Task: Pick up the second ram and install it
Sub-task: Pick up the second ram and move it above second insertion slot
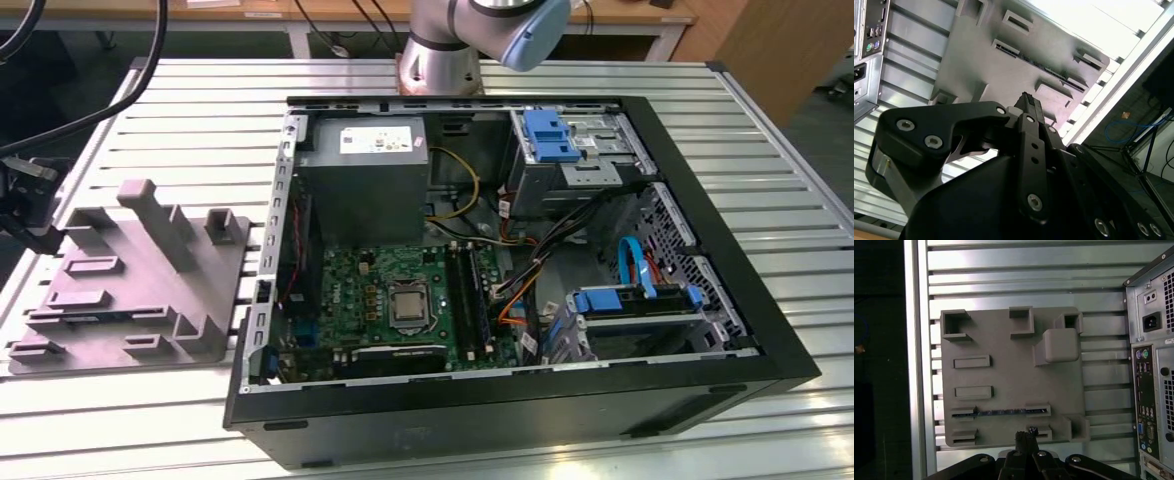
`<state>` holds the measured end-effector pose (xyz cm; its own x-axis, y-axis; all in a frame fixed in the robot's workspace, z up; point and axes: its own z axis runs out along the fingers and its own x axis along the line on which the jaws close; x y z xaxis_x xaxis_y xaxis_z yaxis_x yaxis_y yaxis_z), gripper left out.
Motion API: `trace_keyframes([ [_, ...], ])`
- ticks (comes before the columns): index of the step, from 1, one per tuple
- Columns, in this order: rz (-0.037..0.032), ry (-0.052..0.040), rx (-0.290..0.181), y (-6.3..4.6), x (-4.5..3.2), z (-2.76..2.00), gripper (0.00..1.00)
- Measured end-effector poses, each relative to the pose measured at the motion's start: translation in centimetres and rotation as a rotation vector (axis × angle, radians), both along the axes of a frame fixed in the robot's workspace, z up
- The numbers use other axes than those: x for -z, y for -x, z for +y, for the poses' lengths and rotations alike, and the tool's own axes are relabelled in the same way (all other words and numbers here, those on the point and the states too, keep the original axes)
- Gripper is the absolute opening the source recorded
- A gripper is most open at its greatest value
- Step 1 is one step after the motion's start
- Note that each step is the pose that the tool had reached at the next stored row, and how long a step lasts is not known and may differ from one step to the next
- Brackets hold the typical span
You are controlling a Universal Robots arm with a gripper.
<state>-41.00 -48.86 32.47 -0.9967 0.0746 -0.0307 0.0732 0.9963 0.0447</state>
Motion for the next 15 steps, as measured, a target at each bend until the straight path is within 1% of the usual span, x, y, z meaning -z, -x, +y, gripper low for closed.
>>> trace_keyframes([
  [5, 0.0000, 0.0001, -0.001, 0.00, 0.00, 0.00, 0.10],
  [7, 0.0001, 0.0003, -0.009, 0.00, 0.02, 0.00, 0.10],
  [10, 0.0000, 0.0024, -0.047, 0.00, 0.09, 0.00, 0.10],
  [15, -0.0001, 0.0031, -0.137, 0.00, 0.21, 0.00, 0.10],
])
